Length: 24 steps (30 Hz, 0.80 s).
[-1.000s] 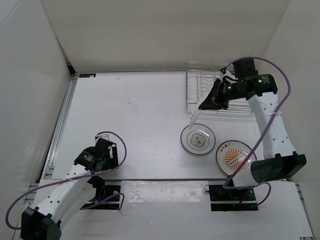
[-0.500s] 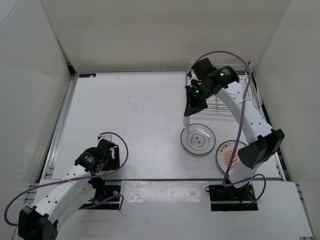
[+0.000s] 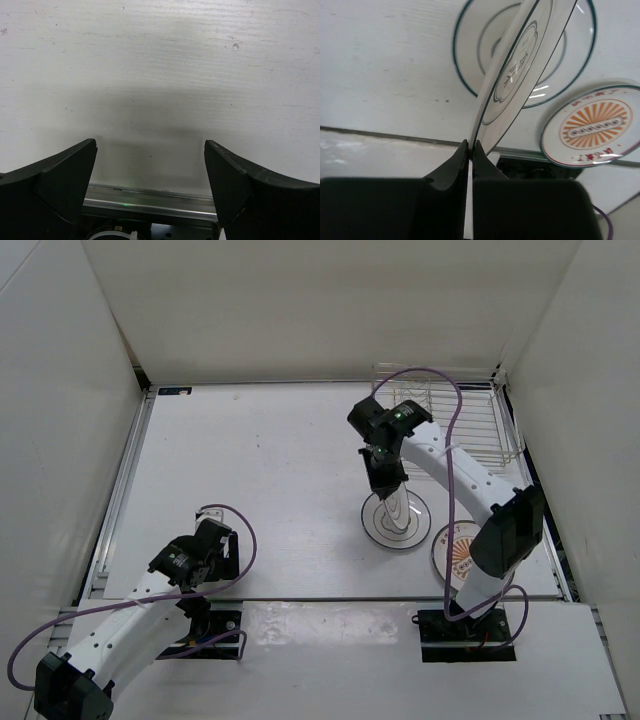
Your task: Unload the plates from the dish rack
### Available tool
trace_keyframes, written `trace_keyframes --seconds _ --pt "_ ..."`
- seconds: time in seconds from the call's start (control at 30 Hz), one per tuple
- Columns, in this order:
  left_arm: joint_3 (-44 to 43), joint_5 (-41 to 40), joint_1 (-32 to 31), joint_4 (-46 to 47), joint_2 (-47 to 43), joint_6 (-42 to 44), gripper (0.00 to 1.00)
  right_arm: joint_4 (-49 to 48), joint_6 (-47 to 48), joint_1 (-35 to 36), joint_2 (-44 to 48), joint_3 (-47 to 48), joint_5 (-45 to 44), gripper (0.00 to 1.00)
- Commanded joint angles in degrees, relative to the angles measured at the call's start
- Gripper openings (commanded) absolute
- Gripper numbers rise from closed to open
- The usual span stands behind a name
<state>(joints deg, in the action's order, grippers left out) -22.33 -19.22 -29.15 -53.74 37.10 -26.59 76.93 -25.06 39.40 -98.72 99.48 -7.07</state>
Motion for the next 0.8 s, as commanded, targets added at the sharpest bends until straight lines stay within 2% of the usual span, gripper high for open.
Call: trace_keyframes --seconds 0.0,0.23,0.33,0.6,0.77 --pt "-0.53 -1.87 -0.38 -0.32 -0.19 -0.66 1.0 17.82 0.01 1.03 3.18 -4.53 -10.31 0.0" --pt "-0.44 -2.13 -0.3 -0.49 -0.36 -1.1 1.0 17.91 0.19 2.96 0.55 -12.28 -18.06 0.0" --pt "-0.52 -2.13 -0.3 -0.49 -0.1 -1.18 1.0 17.73 -0.52 3.93 -1.83 -12.83 -21.84 0.0" --pt "-0.61 -2.05 -0.39 -0.75 0.43 -1.27 1.0 17.82 2.64 6.56 -11.4 -5.97 -20.53 0.0" --pt "-0.53 -1.96 -0.3 -0.84 0.51 -1.27 1.0 17.64 4.31 7.1 -12.81 -4.82 -18.16 0.0"
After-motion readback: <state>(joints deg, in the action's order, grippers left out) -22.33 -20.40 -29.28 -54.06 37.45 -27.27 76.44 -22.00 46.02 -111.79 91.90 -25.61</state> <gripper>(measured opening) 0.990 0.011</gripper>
